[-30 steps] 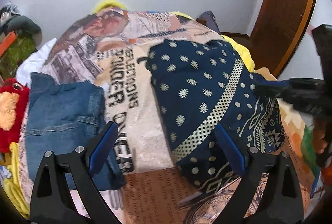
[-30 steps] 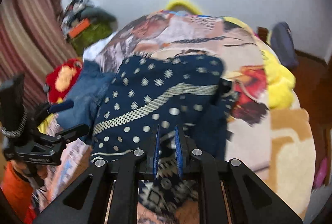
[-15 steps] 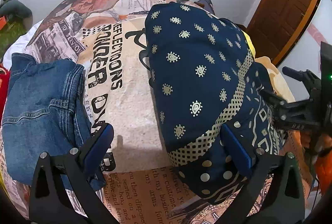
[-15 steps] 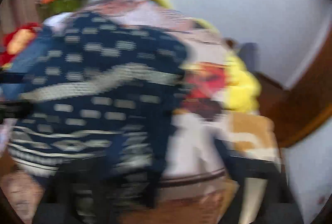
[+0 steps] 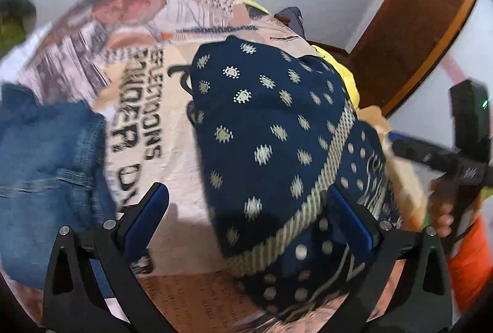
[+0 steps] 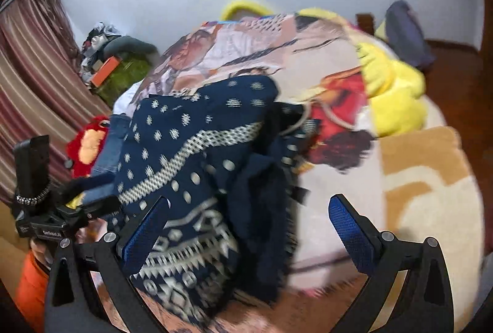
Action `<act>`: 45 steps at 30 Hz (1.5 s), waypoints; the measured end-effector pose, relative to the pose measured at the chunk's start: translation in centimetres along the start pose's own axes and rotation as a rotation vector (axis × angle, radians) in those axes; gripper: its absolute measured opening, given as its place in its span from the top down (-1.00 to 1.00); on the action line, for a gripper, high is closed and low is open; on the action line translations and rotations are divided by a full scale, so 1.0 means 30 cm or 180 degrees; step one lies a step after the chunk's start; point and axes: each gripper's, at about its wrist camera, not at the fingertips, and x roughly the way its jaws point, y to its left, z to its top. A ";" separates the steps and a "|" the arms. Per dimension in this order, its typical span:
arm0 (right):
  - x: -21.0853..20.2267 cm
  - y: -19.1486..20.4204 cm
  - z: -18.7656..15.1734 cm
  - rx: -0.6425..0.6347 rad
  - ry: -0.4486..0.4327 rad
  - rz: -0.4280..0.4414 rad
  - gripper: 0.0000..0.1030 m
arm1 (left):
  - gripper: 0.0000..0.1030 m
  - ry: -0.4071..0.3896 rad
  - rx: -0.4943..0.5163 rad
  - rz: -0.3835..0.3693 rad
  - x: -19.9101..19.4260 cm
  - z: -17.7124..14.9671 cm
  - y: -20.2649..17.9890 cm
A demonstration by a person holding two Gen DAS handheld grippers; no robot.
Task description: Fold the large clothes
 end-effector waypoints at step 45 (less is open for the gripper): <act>0.206 0.903 0.181 -0.0285 0.0118 0.1067 0.26 | 0.09 -0.0780 -0.0440 -0.0134 -0.665 0.012 0.492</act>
